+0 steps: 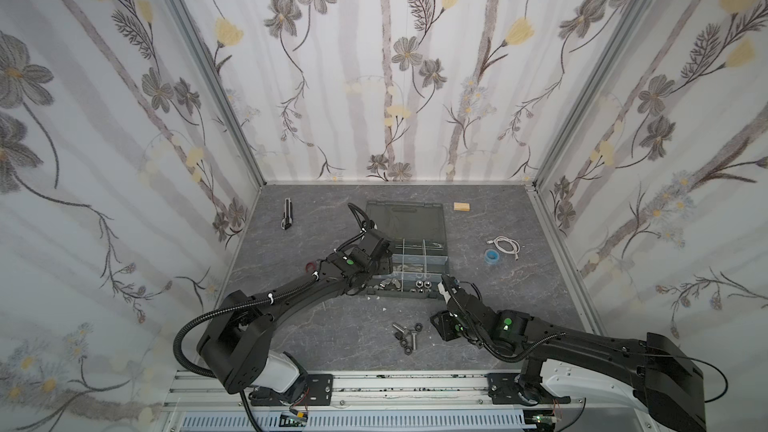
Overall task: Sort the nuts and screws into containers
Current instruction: 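Raise the left gripper off the box while the right gripper lowers to the pile, then close the right gripper on a silver bolt in the pile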
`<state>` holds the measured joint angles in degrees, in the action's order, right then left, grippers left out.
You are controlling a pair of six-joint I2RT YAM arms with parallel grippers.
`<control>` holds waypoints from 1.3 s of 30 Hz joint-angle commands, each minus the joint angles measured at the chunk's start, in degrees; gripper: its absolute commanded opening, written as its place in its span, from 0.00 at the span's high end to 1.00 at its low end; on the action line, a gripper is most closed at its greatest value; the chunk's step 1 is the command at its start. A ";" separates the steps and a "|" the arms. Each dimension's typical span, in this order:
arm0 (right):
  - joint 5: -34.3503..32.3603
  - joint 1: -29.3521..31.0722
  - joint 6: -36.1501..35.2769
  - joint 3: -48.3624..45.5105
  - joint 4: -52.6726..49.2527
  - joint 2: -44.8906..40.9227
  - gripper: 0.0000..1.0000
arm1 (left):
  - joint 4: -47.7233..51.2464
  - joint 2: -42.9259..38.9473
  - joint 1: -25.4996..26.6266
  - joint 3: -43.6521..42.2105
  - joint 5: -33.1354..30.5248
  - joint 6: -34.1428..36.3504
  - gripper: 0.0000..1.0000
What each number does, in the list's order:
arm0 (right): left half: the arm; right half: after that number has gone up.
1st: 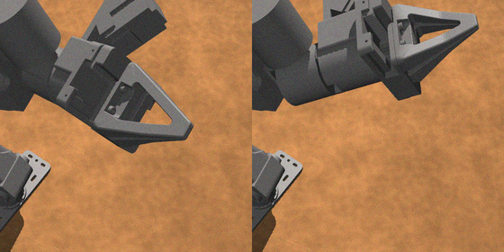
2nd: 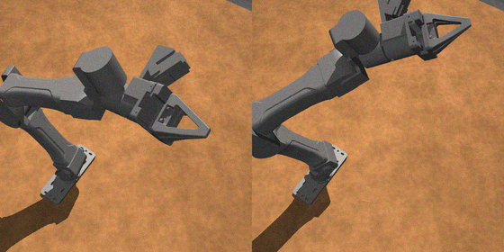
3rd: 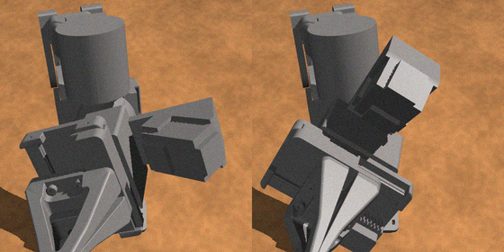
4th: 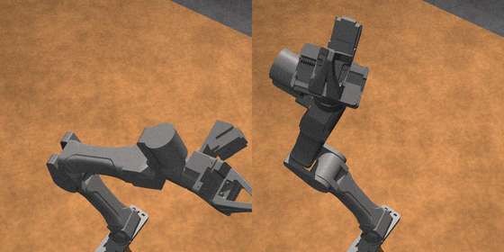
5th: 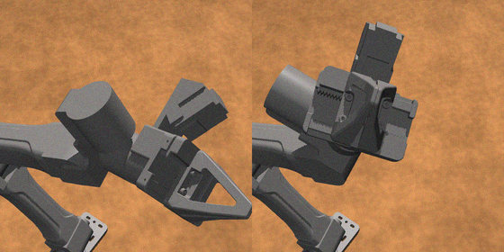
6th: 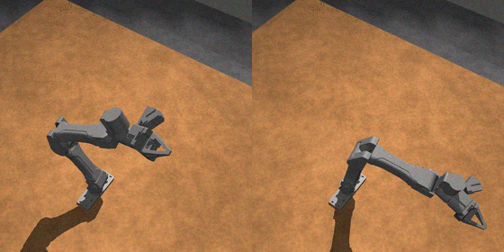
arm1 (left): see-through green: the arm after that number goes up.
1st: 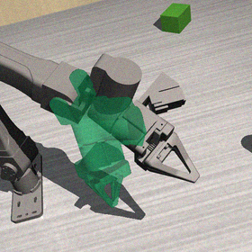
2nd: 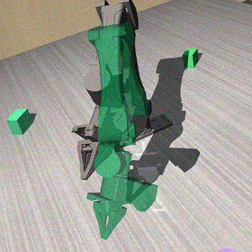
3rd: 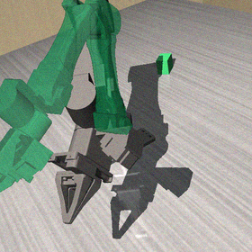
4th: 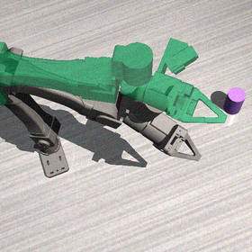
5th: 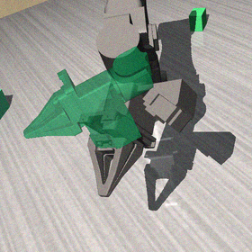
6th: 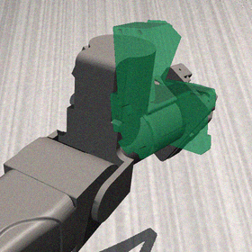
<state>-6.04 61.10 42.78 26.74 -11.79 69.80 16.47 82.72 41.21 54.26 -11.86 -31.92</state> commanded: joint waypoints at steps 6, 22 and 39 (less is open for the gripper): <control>-1.52 4.72 3.01 3.24 2.68 5.47 0.64 | -1.00 -3.03 -0.86 -2.57 -1.85 -1.56 0.31; -0.11 10.63 4.57 7.41 3.97 15.14 0.65 | -1.44 -6.34 -1.75 -6.01 -1.77 -2.55 0.30; -2.17 11.50 5.29 9.04 0.64 20.50 0.68 | -1.88 -6.96 -2.00 -6.71 -1.87 -2.93 0.30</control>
<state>-6.42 72.66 47.33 35.11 -10.70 89.80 15.73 75.99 39.33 47.77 -12.84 -34.46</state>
